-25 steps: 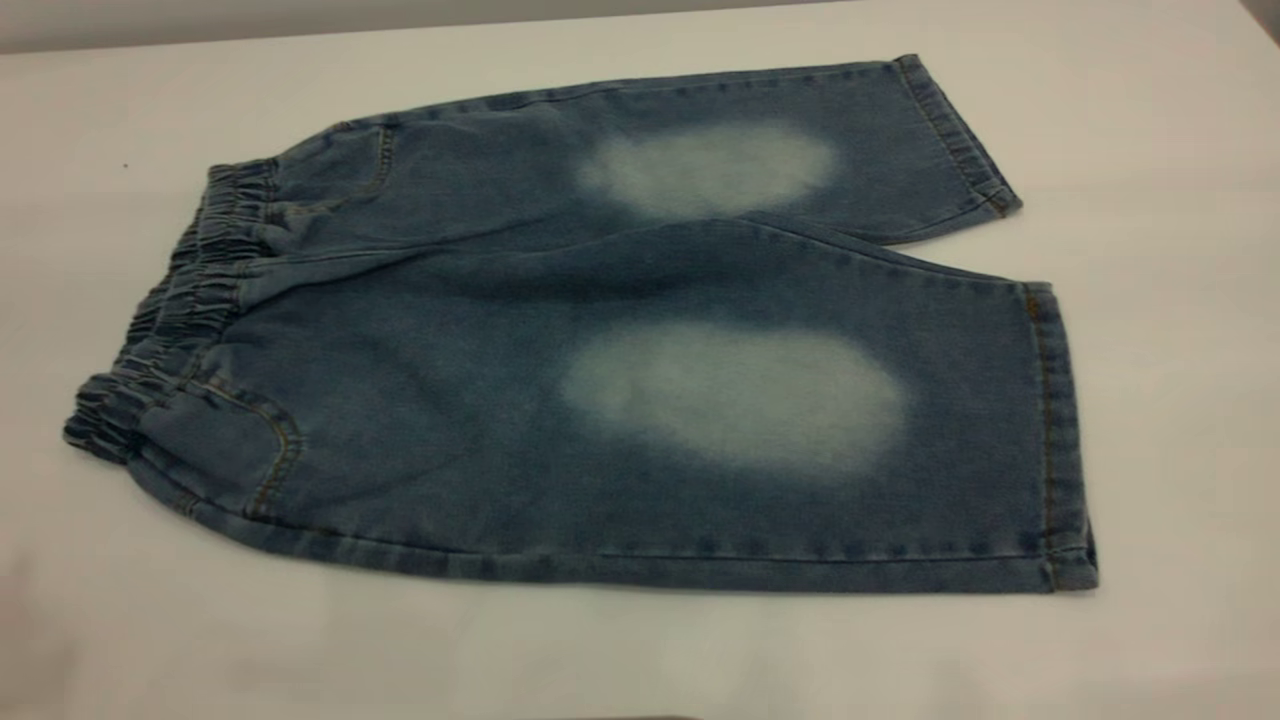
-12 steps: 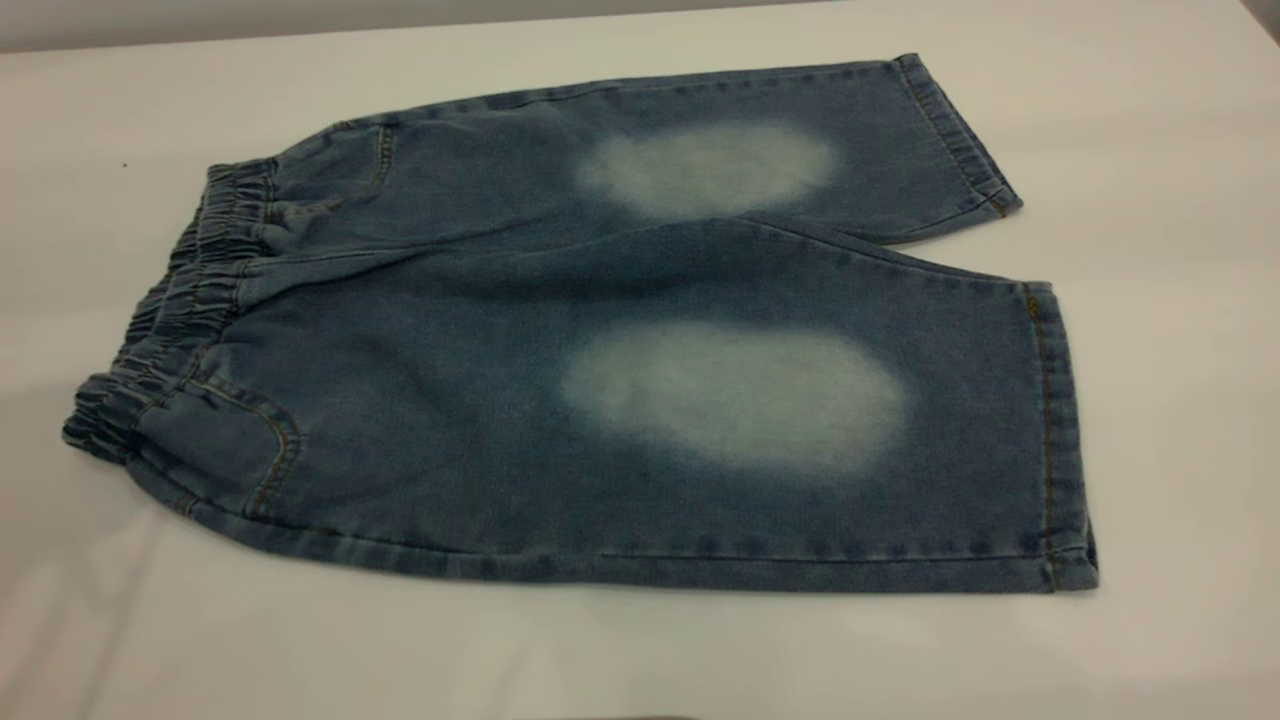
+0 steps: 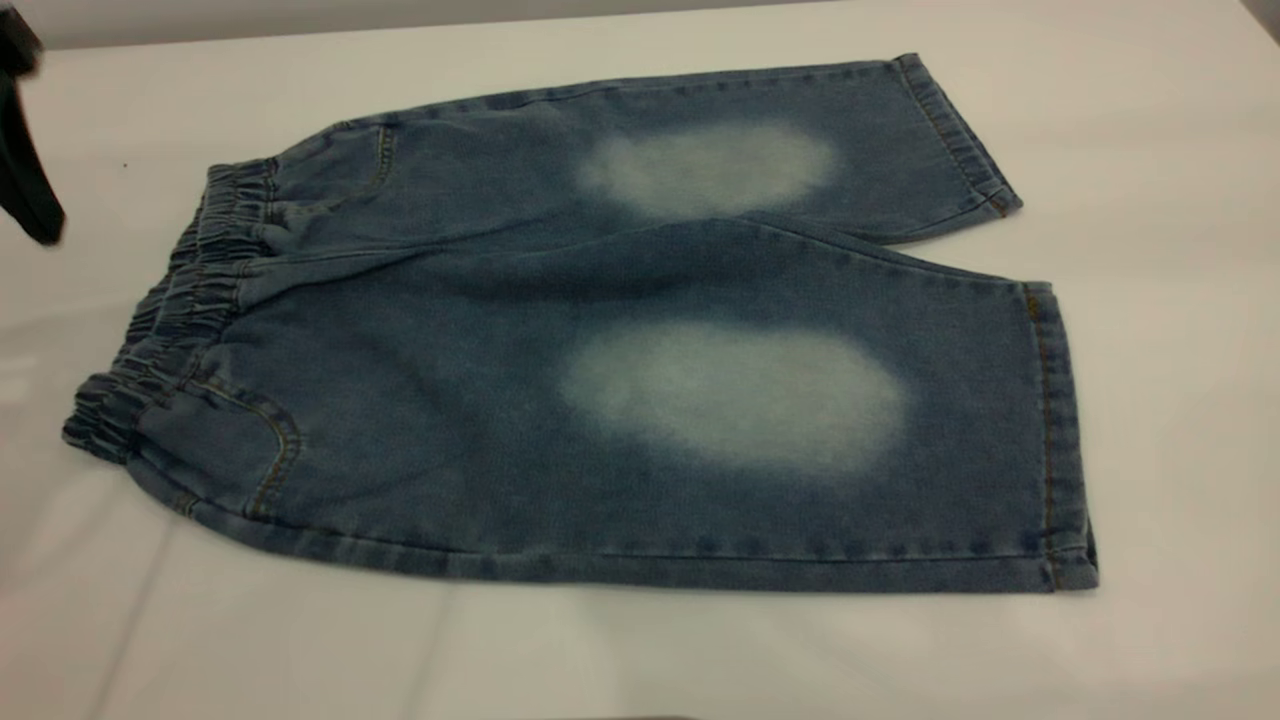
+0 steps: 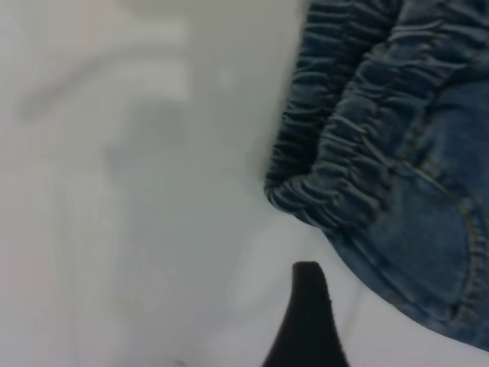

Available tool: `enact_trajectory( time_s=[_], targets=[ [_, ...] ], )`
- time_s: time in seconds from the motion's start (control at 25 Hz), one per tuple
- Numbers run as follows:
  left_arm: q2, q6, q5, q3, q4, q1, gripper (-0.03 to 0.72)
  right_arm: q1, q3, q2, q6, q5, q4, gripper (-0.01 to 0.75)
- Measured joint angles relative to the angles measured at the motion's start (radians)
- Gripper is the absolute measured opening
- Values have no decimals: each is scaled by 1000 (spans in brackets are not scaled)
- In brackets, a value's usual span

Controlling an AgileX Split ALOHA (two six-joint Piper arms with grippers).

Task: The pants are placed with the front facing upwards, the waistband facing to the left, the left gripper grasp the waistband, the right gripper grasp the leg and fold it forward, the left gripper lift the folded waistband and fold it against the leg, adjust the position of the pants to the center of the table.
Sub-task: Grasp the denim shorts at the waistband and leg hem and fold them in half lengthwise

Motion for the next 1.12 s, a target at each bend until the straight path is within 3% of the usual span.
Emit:
enact_trajectory(
  time_s=[1.12],
  targets=[
    [348, 44, -144, -3, 105, 0, 516, 0, 0, 0, -7, 2, 1, 519]
  ],
)
